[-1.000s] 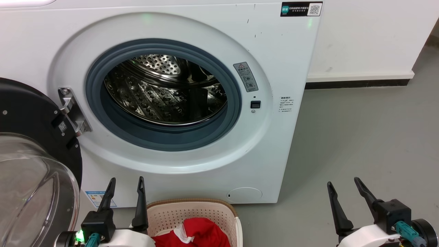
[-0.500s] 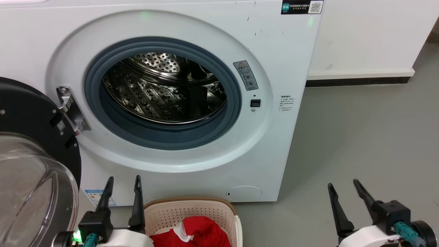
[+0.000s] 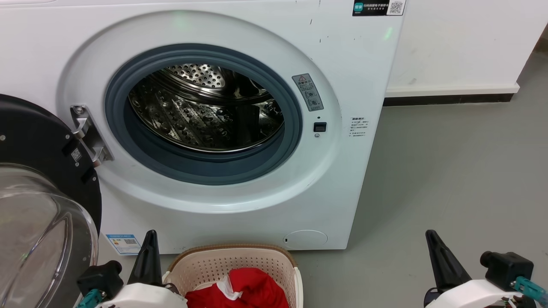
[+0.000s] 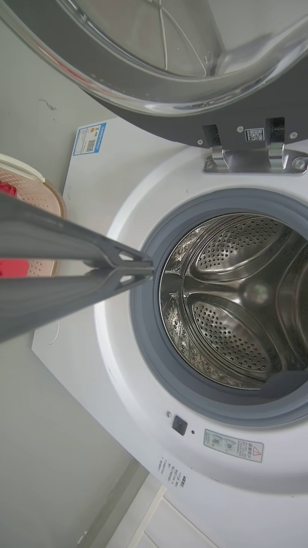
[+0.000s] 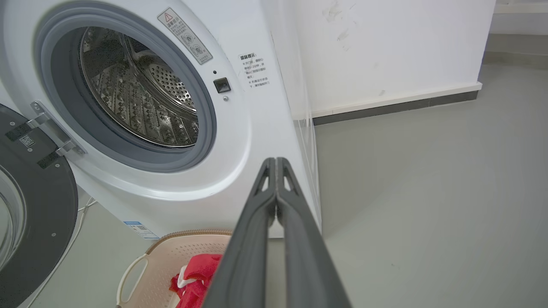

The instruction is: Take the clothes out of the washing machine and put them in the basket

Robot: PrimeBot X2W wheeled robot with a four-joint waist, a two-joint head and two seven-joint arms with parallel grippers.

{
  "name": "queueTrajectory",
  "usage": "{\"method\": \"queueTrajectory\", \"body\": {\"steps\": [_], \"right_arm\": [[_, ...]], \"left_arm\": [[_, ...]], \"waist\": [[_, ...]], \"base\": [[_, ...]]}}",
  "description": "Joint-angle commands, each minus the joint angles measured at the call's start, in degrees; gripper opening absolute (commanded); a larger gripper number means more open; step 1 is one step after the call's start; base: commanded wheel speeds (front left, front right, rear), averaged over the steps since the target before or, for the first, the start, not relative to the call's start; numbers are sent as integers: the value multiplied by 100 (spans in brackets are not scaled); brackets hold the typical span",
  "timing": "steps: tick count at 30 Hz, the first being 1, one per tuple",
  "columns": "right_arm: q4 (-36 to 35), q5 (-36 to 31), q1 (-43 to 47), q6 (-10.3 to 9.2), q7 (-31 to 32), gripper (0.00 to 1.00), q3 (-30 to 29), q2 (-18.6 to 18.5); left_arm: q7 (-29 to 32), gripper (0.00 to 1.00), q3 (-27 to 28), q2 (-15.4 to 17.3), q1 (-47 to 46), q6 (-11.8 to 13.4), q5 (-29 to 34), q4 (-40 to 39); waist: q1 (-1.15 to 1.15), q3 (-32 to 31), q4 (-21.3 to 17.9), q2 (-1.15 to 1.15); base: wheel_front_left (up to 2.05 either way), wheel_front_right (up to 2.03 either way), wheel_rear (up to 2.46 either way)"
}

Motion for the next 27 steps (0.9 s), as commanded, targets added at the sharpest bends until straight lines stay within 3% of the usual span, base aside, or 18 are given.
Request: {"method": "queueTrajectory", "body": {"steps": [1, 27], "right_arm": [[-35, 310, -200, 0, 12, 0, -16, -48], [338, 2900, -563, -1, 171, 0, -118, -134]], "left_arm": [[46, 0, 54, 15, -206, -40, -259, -66], [610, 0, 287, -67, -446, -291, -2596, 107]], "waist": [[0, 4, 3, 0], [0, 75, 59, 0]], "base": [[0, 0, 0], [0, 0, 0]]}}
